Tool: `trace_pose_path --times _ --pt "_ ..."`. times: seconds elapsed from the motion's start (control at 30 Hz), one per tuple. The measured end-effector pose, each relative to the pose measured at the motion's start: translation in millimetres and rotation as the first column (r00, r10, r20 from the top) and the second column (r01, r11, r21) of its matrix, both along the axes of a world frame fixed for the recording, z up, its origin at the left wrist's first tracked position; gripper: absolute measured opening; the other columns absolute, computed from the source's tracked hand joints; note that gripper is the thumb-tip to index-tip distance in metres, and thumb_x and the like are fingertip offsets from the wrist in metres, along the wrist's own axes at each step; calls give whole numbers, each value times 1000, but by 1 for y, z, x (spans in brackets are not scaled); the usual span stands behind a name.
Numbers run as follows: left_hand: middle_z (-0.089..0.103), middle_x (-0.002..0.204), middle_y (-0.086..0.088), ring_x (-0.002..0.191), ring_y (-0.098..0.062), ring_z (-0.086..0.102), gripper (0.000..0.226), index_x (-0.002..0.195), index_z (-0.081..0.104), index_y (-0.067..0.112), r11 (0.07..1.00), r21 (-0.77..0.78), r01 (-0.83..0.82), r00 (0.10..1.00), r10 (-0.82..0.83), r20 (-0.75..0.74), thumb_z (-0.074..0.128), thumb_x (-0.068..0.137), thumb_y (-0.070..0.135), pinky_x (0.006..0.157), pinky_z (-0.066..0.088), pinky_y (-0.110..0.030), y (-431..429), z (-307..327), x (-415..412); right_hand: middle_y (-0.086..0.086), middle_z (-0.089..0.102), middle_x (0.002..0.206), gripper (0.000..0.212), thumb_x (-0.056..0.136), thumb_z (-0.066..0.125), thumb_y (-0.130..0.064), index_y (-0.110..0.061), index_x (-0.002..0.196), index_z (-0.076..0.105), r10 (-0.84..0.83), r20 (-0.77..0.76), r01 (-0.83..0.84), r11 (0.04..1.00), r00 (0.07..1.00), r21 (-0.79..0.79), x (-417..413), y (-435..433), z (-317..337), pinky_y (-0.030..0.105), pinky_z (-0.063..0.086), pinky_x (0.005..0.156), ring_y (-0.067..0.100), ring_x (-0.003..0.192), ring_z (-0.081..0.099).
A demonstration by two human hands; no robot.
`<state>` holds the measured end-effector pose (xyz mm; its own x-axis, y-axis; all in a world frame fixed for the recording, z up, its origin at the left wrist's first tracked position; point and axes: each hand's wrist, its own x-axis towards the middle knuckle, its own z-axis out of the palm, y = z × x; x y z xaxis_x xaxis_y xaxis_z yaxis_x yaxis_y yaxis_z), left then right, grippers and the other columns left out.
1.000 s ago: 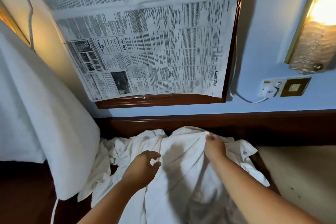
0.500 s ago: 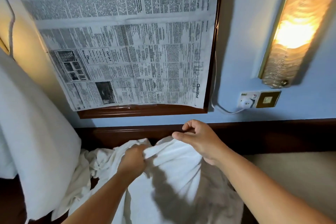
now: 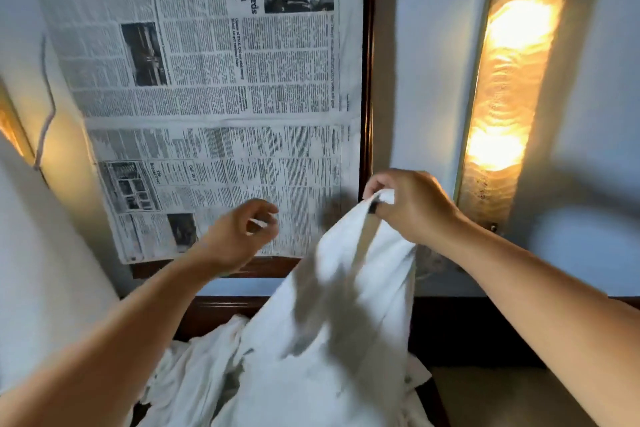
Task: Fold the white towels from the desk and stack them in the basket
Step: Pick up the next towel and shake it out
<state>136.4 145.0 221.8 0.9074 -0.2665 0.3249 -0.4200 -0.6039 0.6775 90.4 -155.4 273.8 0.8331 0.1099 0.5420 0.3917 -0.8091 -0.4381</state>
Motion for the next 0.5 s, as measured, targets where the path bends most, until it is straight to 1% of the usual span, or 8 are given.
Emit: trace_pose_path --times 0.03,0.1,0.17,0.23,0.3,0.33,0.4,0.5 --pt "66 113 15 99 -3 66 39 119 56 40 993 22 119 993 -119 -8 68 84 53 87 56 -30 -32 8 -12 -5 70 76 12 83 71 -14 -26 84 71 34 61 -36 999 998 24 -3 -2 15 17 41 56 12 68 61" --pt "65 110 18 100 0 63 56 124 54 37 983 85 164 984 -169 50 67 78 66 81 51 -23 -86 15 -26 -5 72 80 14 85 69 -13 -25 89 74 63 177 -68 998 982 18 -10 -11 45 12 40 59 8 69 60" --pt "66 95 12 86 -12 63 37 113 58 31 995 96 -17 983 -1 186 70 84 51 69 46 -28 -120 20 -28 -5 72 83 15 87 68 -13 -25 93 75 62 287 -57 998 956 -26 -18 -30 73 8 40 60 7 68 58" --pt "62 81 6 75 -20 58 12 96 58 26 980 87 -179 953 151 262 67 88 30 61 38 -29 -131 19 -24 -5 73 86 13 88 67 -15 -24 95 74 24 424 -15 1000 905 -26 -27 -60 100 17 46 66 8 72 60" --pt "58 69 4 67 -22 56 13 81 55 20 960 84 -267 943 243 227 62 92 22 53 32 -29 -128 14 -21 -6 70 86 10 90 66 -19 -23 96 73 -47 511 39 999 858 27 -35 -96 122 17 45 67 11 72 58" --pt "57 65 4 61 -21 55 20 76 55 19 954 55 -295 942 281 185 61 95 22 48 31 -28 -126 12 -22 -8 68 85 9 90 66 -22 -23 97 73 -82 525 69 997 847 44 -38 -114 129 15 42 65 10 71 55" --pt "57 60 2 55 -17 54 28 71 55 20 940 -53 -337 930 341 140 60 98 25 45 32 -25 -122 16 -26 -7 64 83 9 92 66 -27 -24 99 71 -153 490 157 987 858 34 -38 -144 130 23 41 66 12 71 53" --pt "58 61 -6 59 -25 56 36 73 61 9 888 -221 -403 888 438 140 61 97 36 52 36 -29 -138 46 -36 1 67 90 14 93 62 -42 -30 100 65 -302 268 350 924 915 -155 -35 -186 110 30 45 71 29 89 63"
